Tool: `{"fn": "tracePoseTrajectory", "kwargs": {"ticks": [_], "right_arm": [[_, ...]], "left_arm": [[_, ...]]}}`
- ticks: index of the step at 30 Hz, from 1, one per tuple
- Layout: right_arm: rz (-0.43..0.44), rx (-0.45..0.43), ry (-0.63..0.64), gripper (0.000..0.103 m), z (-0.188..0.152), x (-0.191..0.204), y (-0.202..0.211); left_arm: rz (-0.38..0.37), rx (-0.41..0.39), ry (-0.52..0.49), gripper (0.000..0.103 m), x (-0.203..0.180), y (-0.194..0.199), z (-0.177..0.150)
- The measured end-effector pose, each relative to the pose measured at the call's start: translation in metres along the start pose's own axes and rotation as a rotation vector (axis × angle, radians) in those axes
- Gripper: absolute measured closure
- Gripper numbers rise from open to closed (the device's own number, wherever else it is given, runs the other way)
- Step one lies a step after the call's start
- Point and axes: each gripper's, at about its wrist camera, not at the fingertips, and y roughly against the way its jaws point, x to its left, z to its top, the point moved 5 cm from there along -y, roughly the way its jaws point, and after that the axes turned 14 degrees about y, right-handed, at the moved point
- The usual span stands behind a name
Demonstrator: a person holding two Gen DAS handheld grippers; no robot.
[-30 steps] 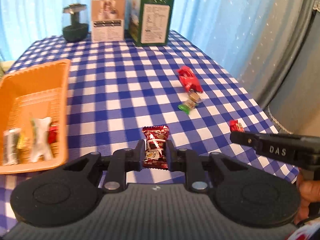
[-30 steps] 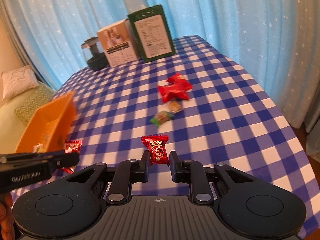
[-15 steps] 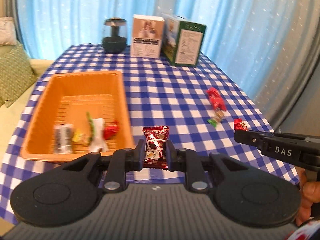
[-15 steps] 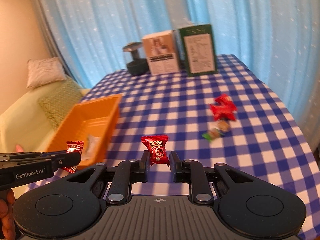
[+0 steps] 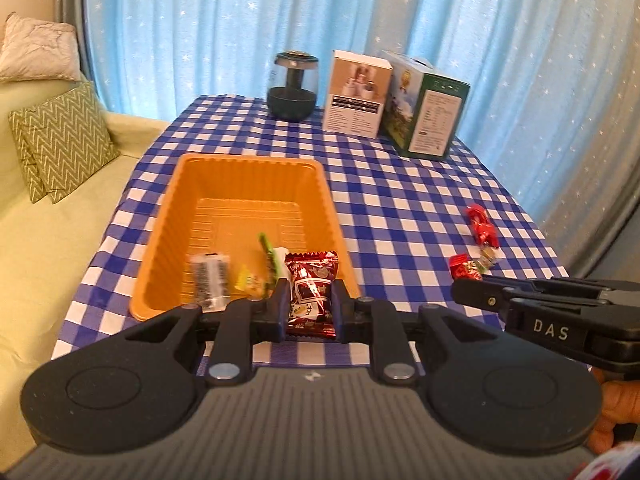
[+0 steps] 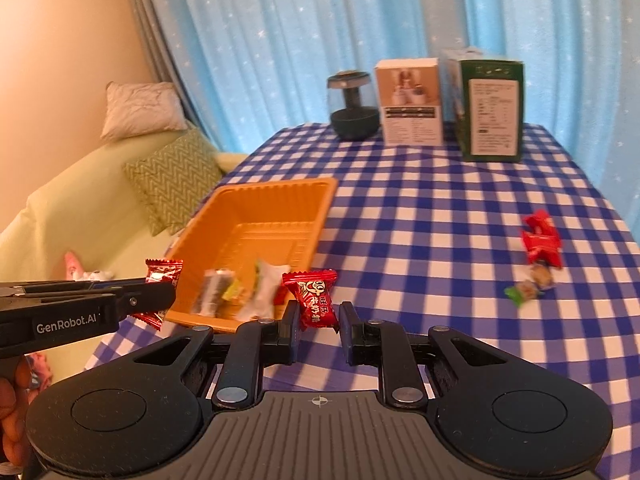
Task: Organize snacks
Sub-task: 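Carry both red candies over the orange tray and open both grippers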
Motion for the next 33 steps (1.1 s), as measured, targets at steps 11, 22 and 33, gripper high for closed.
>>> {"fn": "tracePoseTrajectory", "kwargs": {"ticks": [11,22,33], "right_arm": [[0.059,0.018,0.011,0.082,0.020,0.021,-0.038],[0.065,0.043,-0.002,0.082,0.039,0.022,-0.087],[0.071,0.060,0.006,0.082,0.054,0.020,-0.135]], "left_arm": [[0.033,-0.002,0.033,0.084,0.035,-0.009,0.017],[0.030,0.010,0.015,0.084,0.055,-0.041,0.041],[0.023,0.025,-0.002,0.084,0.067,-0.084,0.067]]}}
